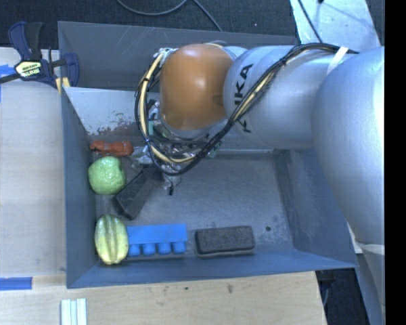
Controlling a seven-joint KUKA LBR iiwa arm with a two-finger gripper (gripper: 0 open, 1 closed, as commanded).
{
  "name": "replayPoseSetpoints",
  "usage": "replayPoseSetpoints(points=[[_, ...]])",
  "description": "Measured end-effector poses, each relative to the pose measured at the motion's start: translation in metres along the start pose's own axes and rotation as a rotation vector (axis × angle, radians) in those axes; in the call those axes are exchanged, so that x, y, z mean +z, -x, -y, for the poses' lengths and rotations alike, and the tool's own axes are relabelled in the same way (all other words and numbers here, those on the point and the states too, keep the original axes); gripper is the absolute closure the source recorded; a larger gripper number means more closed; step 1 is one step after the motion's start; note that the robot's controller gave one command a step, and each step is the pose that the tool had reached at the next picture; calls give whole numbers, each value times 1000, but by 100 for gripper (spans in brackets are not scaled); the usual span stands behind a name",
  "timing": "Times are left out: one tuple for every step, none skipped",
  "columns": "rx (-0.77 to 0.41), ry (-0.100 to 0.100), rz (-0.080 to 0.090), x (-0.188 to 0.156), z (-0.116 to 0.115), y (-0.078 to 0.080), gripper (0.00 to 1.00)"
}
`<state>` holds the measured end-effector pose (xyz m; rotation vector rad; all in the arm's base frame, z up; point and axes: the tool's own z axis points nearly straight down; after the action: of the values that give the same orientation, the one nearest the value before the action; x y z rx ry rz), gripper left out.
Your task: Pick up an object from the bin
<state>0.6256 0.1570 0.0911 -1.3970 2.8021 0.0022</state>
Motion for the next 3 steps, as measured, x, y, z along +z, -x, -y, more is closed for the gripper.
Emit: replayPoseSetpoints(points=[[1, 0, 1, -1, 0, 0, 100], [2, 3, -3, -6, -1, -1, 100], [2, 5, -6, -24, -1, -2, 100]])
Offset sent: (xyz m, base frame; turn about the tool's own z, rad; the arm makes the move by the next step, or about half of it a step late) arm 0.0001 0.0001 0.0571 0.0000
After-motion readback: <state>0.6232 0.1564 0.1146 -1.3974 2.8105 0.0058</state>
